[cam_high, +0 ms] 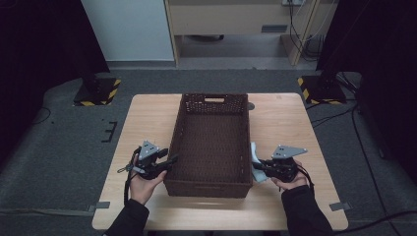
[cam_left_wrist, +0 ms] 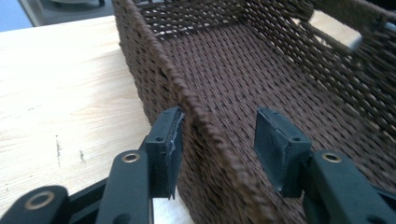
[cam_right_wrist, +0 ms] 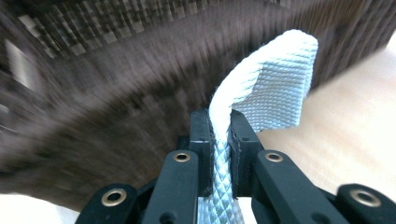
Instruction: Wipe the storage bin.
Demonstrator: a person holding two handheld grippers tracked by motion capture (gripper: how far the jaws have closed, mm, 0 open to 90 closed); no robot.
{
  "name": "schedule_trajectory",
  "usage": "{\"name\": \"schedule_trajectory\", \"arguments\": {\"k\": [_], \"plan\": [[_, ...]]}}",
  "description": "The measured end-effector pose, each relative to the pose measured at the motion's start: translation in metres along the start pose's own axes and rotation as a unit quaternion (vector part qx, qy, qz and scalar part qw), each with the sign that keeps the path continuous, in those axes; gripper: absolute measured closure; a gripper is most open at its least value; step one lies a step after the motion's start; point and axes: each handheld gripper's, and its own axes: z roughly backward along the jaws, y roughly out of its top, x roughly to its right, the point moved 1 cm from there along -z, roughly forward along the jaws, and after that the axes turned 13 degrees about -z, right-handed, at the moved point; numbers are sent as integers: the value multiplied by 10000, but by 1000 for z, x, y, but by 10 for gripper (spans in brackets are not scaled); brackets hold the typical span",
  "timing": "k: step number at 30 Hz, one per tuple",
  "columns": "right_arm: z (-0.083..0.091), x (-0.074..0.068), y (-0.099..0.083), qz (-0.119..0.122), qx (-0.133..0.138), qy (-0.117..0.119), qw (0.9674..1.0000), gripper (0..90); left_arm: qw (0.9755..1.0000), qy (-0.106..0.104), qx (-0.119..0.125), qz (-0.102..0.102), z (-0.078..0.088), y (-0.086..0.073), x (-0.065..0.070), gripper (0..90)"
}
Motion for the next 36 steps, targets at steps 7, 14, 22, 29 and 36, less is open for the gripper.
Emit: {"name": "schedule_trajectory", "arguments": {"k": [7, 14, 22, 29, 36], "plan": [[10, -10, -5, 136, 30, 70, 9999, 831, 9998, -150, -143, -24, -2, -5, 1, 568], [-14, -6, -27, -15, -669, -119, 9977, 830, 9999, 35, -121, 0, -3, -6, 5, 630], [-8, -9, -22, 8, -458, -13, 9990, 828, 9994, 299, -157, 102, -3, -4, 9, 688], [18, -17, -3, 145, 262, 211, 9993, 828, 9988, 440, -182, 115, -9, 0, 7, 695], [1, -11, -18, 104, -298, 101, 9995, 831, 9990, 394, -145, 167, -13, 1, 3, 689]]}}
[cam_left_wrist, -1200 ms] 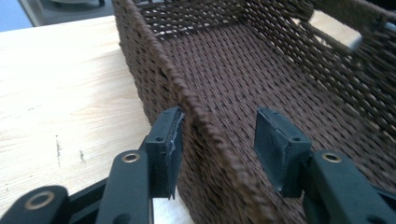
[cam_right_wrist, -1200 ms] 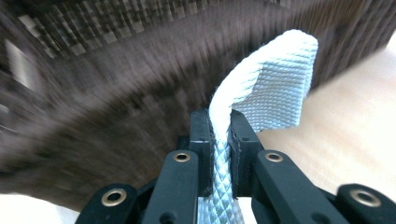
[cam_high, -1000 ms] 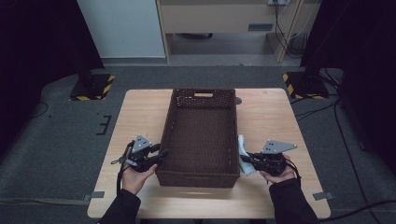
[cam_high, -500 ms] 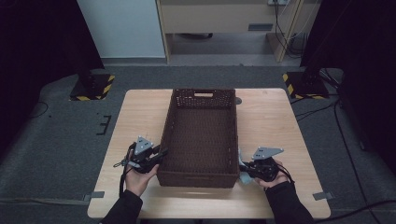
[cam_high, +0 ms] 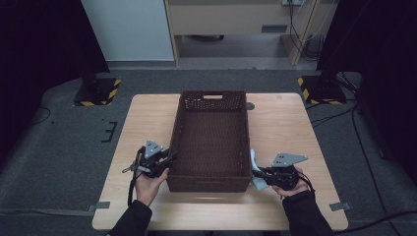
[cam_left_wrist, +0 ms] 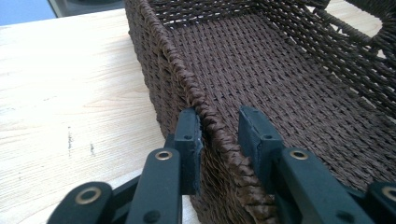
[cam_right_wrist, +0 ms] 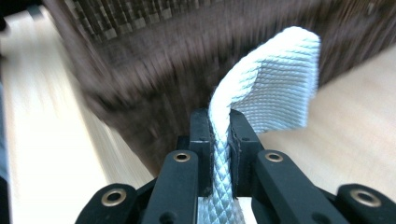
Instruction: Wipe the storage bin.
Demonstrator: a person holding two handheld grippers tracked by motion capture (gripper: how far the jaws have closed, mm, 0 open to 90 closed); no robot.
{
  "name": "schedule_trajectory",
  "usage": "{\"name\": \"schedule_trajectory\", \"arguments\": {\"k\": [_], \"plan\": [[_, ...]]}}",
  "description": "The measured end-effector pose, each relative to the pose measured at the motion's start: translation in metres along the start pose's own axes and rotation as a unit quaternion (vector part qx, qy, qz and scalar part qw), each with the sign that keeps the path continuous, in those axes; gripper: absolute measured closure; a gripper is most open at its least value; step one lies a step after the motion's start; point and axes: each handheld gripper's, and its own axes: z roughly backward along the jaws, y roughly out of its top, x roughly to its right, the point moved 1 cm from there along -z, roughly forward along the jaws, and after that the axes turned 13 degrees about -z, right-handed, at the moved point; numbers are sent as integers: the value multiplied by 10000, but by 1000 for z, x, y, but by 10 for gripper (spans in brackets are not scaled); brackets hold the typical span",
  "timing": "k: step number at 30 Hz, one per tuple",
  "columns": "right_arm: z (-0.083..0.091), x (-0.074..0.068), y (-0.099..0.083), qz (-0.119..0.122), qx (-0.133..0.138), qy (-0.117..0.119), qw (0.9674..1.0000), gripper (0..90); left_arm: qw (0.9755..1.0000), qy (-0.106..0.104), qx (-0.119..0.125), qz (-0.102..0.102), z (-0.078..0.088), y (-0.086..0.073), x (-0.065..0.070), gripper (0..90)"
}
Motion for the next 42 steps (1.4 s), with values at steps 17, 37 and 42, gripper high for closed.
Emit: {"name": "schedule_trajectory", "arguments": {"k": [17, 37, 42], "plan": [[26, -21, -1, 159, 480, 110, 9987, 830, 9999, -138, 78, 41, 0, -3, -4, 604], [30, -27, -8, -1, 550, 181, 9983, 826, 9998, -168, 108, 68, -1, -4, -6, 550], [26, -31, -19, 40, 235, 180, 9996, 827, 9998, -155, 97, 80, -1, -4, -6, 542]]}}
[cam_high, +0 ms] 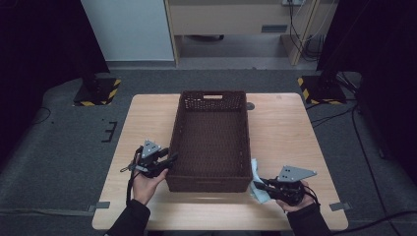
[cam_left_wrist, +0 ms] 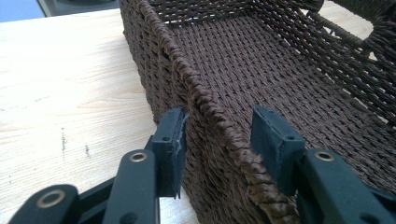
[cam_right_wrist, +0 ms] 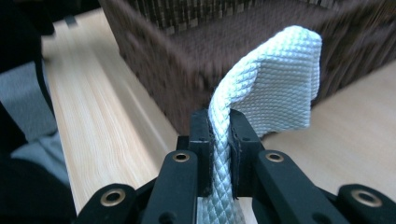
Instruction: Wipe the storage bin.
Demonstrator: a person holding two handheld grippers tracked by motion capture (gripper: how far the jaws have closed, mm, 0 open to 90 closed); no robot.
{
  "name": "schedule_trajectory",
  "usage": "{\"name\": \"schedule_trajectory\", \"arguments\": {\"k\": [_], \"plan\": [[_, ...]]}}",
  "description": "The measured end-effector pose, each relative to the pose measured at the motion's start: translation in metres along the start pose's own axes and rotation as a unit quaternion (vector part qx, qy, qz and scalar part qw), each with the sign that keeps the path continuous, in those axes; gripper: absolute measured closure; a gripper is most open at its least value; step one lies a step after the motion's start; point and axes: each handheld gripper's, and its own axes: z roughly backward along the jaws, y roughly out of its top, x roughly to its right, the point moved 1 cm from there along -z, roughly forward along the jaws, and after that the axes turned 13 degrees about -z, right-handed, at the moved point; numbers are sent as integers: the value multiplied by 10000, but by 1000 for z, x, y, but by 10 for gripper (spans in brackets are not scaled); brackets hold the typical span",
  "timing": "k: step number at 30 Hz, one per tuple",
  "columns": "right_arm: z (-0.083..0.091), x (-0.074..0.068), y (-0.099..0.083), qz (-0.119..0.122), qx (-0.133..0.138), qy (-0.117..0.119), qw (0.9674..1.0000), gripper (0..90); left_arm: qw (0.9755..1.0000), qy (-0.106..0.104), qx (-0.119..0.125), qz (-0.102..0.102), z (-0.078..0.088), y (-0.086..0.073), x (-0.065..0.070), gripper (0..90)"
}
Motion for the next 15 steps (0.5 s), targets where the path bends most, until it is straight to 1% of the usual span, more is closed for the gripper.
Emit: {"name": "schedule_trajectory", "arguments": {"k": [1, 5, 6, 7, 9, 11, 13, 14, 15], "plan": [[0, 0, 0, 0, 0, 0, 10000, 827, 10000, 0, 0, 0, 0, 0, 0, 538], [-15, 4, -11, -121, -466, -110, 9988, 824, 10000, -11, -8, 51, 0, 0, -1, 524], [-22, 5, -16, -152, -683, -167, 9974, 821, 10000, 3, -13, 46, 0, 0, -1, 517], [-22, 5, -16, -152, -683, -167, 9974, 821, 10000, 3, -13, 46, 0, 0, -1, 510], [-26, 4, -18, -208, -768, -206, 9966, 817, 10000, 8, -26, 42, 0, 0, -1, 502], [-20, 2, -13, -185, -572, -163, 9981, 821, 10000, -18, -37, 50, -1, 0, -2, 486], [-10, 0, -6, -171, -268, -114, 9994, 826, 10000, -33, -31, 73, -1, -1, -3, 469], [-10, 0, -6, -171, -268, -114, 9994, 826, 10000, -33, -31, 73, -1, -1, -3, 462], [-3, -2, -2, -169, -90, -78, 9998, 828, 9999, -46, -32, 98, -1, -1, -3, 462]]}}
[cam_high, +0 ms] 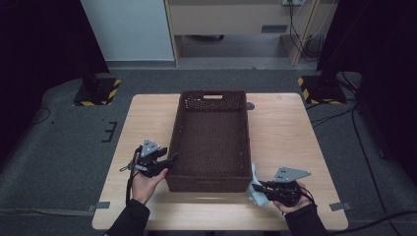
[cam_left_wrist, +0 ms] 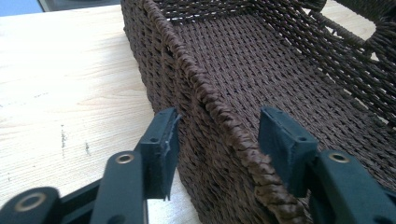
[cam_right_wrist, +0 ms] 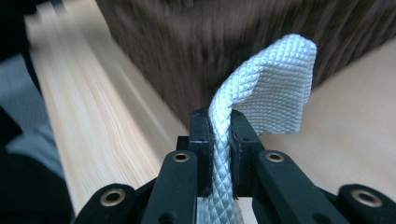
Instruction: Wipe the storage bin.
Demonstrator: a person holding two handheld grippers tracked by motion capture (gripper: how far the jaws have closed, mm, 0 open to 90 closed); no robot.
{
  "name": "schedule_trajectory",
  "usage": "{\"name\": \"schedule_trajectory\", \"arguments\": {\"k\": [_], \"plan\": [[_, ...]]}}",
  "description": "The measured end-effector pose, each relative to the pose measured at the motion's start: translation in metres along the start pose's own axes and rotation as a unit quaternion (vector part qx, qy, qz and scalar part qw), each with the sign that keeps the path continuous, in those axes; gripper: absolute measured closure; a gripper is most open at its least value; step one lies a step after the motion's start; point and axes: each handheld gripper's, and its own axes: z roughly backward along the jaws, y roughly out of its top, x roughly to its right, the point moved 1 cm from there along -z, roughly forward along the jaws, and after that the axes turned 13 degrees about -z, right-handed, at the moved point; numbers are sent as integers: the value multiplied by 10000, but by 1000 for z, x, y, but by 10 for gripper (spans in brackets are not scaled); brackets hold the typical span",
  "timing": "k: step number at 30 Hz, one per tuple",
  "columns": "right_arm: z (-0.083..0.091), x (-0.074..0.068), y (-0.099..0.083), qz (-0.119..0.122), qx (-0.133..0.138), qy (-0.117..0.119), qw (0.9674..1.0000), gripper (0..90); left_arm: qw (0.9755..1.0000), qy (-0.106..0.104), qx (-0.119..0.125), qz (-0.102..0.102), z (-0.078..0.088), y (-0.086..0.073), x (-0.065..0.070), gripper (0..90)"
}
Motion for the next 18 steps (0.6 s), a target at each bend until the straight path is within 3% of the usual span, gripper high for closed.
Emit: {"name": "schedule_trajectory", "arguments": {"k": [3, 6, 10, 14, 18], "plan": [[16, -11, 10, 97, 455, 173, 9988, 834, 10000, 18, -2, 25, 0, 0, 0, 455], [14, -12, 7, 110, 358, 178, 9991, 837, 10000, 40, 0, -7, 0, 0, 0, 455], [4, -8, -4, -21, -74, 126, 9999, 838, 10000, 18, 6, 14, 0, 0, 0, 452], [-15, -3, -16, -66, -621, 36, 9980, 837, 10000, 11, 10, 14, 0, 0, 0, 447], [-24, 0, -20, -48, -826, -60, 9966, 836, 10000, -5, 16, 40, 0, -1, -1, 448]]}}
